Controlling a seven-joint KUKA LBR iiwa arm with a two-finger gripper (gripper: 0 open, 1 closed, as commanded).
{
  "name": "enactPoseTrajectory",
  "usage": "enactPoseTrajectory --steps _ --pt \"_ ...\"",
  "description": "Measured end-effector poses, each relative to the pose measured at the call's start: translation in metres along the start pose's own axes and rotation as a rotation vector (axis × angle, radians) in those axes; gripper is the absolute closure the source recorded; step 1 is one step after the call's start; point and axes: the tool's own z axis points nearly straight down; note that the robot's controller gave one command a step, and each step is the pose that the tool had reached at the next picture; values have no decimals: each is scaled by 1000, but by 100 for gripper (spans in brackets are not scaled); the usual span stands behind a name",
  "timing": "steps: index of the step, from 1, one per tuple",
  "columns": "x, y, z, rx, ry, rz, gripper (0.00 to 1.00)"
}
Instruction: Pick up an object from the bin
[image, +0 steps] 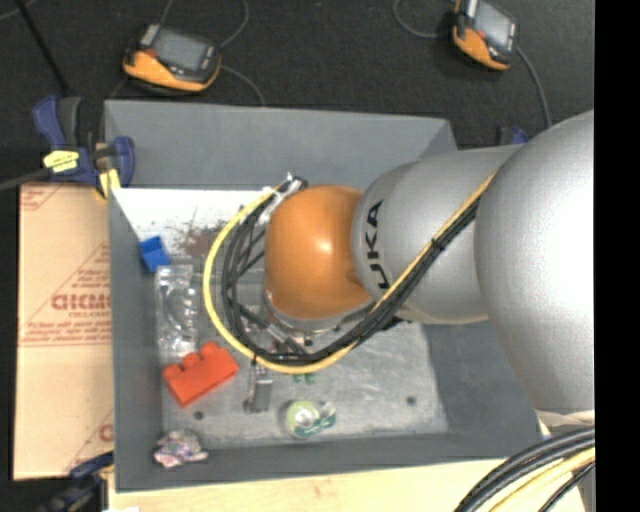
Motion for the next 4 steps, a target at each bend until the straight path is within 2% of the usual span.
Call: enactPoseTrajectory --steps 1,2,3,4 --pt "-24 45 73 -2 -4 67 0" --pt "-26 43 69 -2 -8 73 100" --pt "-43 46 -55 -5 -17 65 100" --pt "-81 66 -128 -6 -19 55 100"
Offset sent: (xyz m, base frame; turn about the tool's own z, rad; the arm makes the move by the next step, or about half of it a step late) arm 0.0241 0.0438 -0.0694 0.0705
